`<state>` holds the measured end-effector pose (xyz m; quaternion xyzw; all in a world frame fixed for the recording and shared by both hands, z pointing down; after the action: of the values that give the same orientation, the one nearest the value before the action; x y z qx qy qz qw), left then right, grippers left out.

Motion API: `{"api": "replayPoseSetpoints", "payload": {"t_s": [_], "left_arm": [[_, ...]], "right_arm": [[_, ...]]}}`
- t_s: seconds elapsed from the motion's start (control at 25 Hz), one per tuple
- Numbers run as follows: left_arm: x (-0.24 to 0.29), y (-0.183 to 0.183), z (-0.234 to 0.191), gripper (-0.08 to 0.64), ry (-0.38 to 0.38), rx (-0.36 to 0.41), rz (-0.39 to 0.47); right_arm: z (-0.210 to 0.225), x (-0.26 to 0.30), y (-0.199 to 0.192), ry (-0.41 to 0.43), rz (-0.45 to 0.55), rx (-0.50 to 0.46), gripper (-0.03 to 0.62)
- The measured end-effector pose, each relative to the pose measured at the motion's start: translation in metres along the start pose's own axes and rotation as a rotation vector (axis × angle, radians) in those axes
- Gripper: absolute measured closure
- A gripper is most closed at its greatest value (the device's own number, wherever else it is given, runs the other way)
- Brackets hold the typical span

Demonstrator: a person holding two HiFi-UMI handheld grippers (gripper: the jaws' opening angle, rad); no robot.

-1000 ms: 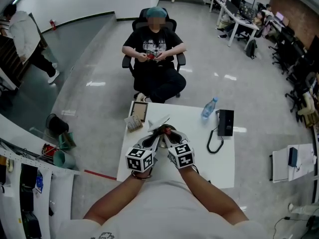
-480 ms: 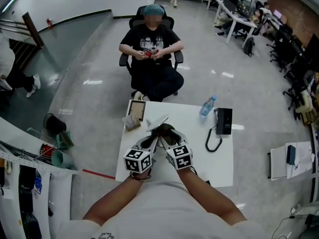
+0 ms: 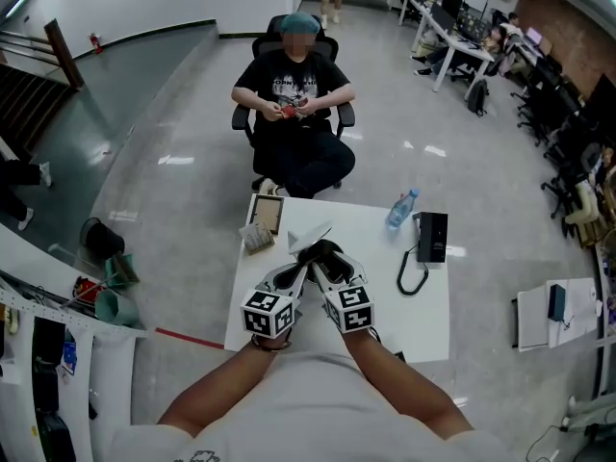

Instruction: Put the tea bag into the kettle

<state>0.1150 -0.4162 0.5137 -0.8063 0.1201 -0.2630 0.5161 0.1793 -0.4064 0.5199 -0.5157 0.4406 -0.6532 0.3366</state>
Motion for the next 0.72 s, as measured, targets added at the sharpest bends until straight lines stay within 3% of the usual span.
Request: {"api": "replayPoseSetpoints", "payload": {"t_s": [0.2,0.44,0.72], "left_arm": [[-0.014,0.003,0.0,0.551,-0.032,0.038,0.009],[-0.034,-0.004,-0.006,0.551,-0.072,0.045,0.001],[-0.056,-0.017,-0.005,0.551,-0.112,0.082,-0.003]], "right_arm": [[-0.014,-0.001,-0.005,-0.02,-0.005,0.019,0.442],[-0.04,-0.008,-0.004,-0.027,0.024,0.019,0.579],[-0.075,-0.02,-0.015,-0.024,0.038,0.023,0.58]]}}
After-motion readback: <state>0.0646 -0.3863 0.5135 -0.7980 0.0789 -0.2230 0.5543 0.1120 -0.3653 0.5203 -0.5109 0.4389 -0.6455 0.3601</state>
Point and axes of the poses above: the fingertips, and each gripper's own axes: x forward along the fingers, z to its right, y out of its top, the point moved 2 cm from there along -x, backward along the fingers, and after that the axes turned 6 degrees about y, right-handed, at the moved point
